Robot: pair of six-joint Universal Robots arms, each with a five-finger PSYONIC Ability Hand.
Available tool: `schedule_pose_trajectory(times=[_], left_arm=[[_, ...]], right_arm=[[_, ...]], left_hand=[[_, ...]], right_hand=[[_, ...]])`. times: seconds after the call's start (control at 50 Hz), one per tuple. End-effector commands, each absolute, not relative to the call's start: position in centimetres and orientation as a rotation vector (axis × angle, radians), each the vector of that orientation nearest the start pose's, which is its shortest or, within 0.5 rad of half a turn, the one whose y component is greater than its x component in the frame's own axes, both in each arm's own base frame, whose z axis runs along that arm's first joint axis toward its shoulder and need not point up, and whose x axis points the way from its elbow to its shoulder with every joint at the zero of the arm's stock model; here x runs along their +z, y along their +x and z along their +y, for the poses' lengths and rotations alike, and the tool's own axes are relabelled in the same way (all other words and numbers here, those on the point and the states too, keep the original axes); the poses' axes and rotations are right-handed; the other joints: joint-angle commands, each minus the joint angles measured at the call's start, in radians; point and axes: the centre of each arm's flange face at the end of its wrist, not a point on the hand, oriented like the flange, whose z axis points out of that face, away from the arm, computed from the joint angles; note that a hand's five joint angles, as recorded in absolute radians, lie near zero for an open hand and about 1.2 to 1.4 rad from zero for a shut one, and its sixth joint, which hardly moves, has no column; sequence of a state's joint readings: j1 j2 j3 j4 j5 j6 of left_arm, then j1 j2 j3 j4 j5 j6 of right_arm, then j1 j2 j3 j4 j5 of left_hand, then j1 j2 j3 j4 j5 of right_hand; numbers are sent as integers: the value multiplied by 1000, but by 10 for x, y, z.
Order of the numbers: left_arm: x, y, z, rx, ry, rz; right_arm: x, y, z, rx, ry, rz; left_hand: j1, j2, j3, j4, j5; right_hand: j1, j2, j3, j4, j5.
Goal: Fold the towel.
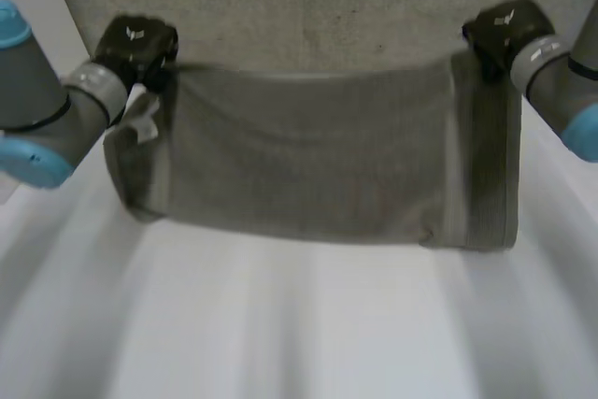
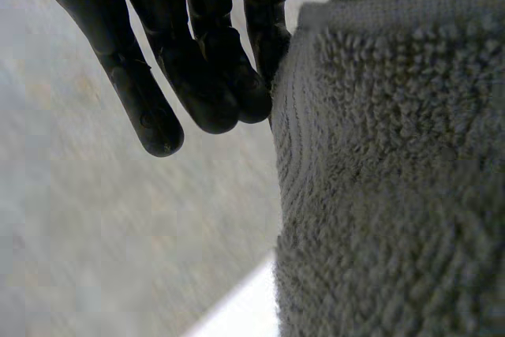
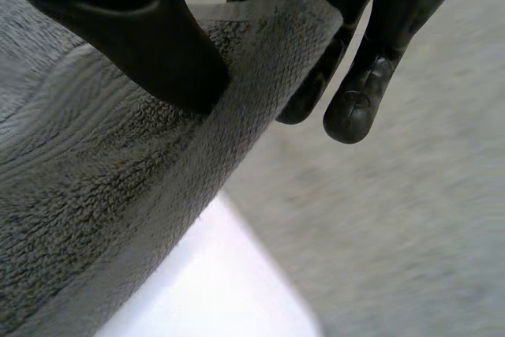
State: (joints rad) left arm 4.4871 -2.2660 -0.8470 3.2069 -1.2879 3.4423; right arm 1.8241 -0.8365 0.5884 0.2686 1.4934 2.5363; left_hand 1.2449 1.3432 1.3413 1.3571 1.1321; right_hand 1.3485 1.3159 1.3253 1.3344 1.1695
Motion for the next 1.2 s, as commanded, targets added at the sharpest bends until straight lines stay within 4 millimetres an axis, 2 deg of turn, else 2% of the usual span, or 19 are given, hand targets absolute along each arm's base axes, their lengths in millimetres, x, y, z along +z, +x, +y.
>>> schedule_pose_trajectory(times=[0.02, 0.04, 0.08, 0.16, 0.3, 0.4, 0.42, 0.46, 0.48, 0.5, 0.52, 0.56, 0.58, 0.62, 0.72, 0.8, 1.0, 1.12, 1.2], left_arm=[[349, -279, -418, -2718, 844, 1650], [349, -279, -418, -2718, 844, 1649], [386, -277, -406, -2827, 766, 1509], [408, -273, -397, -2893, 711, 1427], [397, -270, -388, -2863, 733, 1498], [345, -261, -385, -2713, 770, 1740], [345, -261, -385, -2712, 770, 1741], [328, -258, -382, -2664, 779, 1813], [311, -256, -379, -2617, 802, 1880], [291, -254, -376, -2567, 831, 1949], [291, -254, -376, -2567, 831, 1949], [252, -249, -367, -2473, 900, 2074], [252, -249, -367, -2473, 900, 2075], [217, -245, -352, -2388, 959, 2175], [184, -233, -327, -2270, 1020, 2264], [185, -227, -307, -2240, 1070, 2254], [246, -202, -253, -2405, 1071, 2034], [255, -203, -246, -2460, 1118, 1989], [248, -205, -259, -2443, 1126, 2021]], right_arm=[[376, 260, -412, -2755, -865, 1746], [376, 260, -412, -2755, -865, 1745], [402, 258, -401, -2835, -802, 1626], [410, 257, -393, -2826, -778, 1589], [399, 255, -385, -2734, -854, 1629], [358, 258, -372, -2522, -1028, 1702], [357, 258, -372, -2521, -1028, 1702], [326, 247, -373, -2392, -1091, 1788], [326, 247, -373, -2391, -1091, 1789], [309, 238, -374, -2324, -1110, 1842], [308, 238, -374, -2323, -1110, 1843], [275, 228, -369, -2175, -1151, 1914], [275, 228, -369, -2174, -1151, 1915], [241, 220, -360, -2035, -1174, 1981], [207, 199, -348, -1899, -1148, 2084], [213, 186, -338, -1897, -1124, 2102], [292, 154, -298, -2102, -1040, 1991], [313, 145, -297, -2125, -1006, 1989], [315, 139, -312, -2130, -985, 2016]], left_hand=[[151, 53, 55, 39, 90], [151, 53, 55, 39, 90], [151, 53, 55, 39, 90], [151, 53, 55, 39, 90], [151, 53, 55, 39, 90], [151, 53, 55, 39, 90], [151, 53, 55, 39, 90], [151, 53, 55, 39, 90], [151, 53, 55, 39, 90], [151, 53, 55, 39, 90], [151, 53, 55, 39, 90], [151, 53, 55, 39, 90], [151, 53, 55, 39, 90], [151, 53, 55, 39, 90], [151, 53, 55, 39, 90], [151, 53, 55, 39, 90], [108, 10, 12, -4, 46], [64, -35, -33, -48, 2], [34, -64, -62, -78, -27]], right_hand=[[48, 80, 71, 62, 52], [48, 80, 71, 62, 52], [48, 80, 71, 62, 52], [48, 80, 71, 62, 52], [48, 80, 71, 62, 52], [48, 80, 71, 62, 52], [48, 80, 71, 62, 52], [48, 80, 71, 62, 52], [48, 80, 71, 62, 52], [48, 80, 71, 62, 52], [48, 80, 71, 62, 52], [48, 80, 71, 62, 52], [48, 80, 71, 62, 52], [48, 80, 71, 62, 52], [48, 80, 71, 62, 52], [48, 80, 71, 62, 52], [48, 80, 71, 62, 52], [48, 80, 71, 62, 52], [48, 80, 71, 62, 52]])
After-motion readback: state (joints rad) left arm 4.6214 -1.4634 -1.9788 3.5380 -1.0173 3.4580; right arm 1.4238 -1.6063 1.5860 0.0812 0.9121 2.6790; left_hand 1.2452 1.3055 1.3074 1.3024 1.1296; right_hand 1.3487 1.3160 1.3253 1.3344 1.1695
